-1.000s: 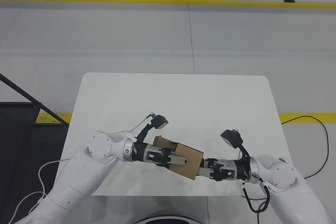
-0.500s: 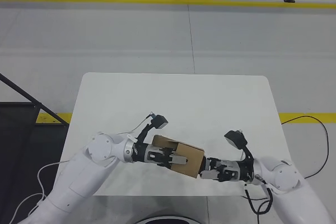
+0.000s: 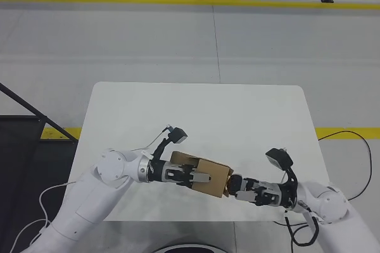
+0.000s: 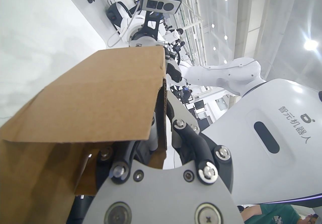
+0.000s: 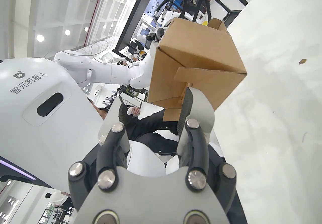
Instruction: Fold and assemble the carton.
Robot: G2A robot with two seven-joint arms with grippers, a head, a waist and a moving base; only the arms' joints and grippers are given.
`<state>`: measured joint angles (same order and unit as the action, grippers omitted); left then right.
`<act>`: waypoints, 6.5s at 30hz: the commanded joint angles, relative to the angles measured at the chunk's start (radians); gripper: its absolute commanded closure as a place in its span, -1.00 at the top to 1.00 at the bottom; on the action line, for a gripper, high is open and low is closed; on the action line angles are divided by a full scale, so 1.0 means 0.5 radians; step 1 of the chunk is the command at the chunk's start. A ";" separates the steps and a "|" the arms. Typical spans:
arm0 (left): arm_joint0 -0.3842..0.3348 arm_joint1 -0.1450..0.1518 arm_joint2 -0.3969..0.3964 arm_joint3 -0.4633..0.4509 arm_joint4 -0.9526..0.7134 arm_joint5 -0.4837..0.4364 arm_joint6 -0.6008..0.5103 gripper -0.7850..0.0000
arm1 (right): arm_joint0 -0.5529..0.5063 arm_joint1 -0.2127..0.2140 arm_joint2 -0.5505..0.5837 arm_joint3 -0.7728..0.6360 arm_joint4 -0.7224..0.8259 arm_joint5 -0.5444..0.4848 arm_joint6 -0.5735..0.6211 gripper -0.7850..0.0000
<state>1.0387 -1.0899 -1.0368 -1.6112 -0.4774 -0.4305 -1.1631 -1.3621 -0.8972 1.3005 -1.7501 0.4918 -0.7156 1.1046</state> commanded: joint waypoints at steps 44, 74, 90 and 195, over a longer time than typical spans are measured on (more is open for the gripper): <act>0.003 -0.001 -0.028 0.006 -0.008 -0.018 -0.016 -1.00 | -0.016 0.071 -0.006 0.030 0.030 0.006 0.005 0.45; 0.014 -0.001 -0.038 0.000 -0.011 -0.036 -0.023 -1.00 | 0.101 0.032 -0.106 0.097 -0.125 0.104 -0.120 0.36; 0.014 -0.002 -0.038 0.006 -0.009 -0.039 -0.029 -1.00 | 0.047 0.036 -0.052 0.038 -0.152 0.135 -0.131 -0.09; 0.010 -0.004 -0.068 0.044 -0.149 -0.117 -0.161 -1.00 | -0.018 0.239 -0.092 0.041 0.387 -0.036 -0.036 0.58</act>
<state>1.0444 -1.0917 -1.0716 -1.5894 -0.5537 -0.4906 -1.2447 -1.3794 -0.7770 1.2642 -1.7289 0.6879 -0.7364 1.0839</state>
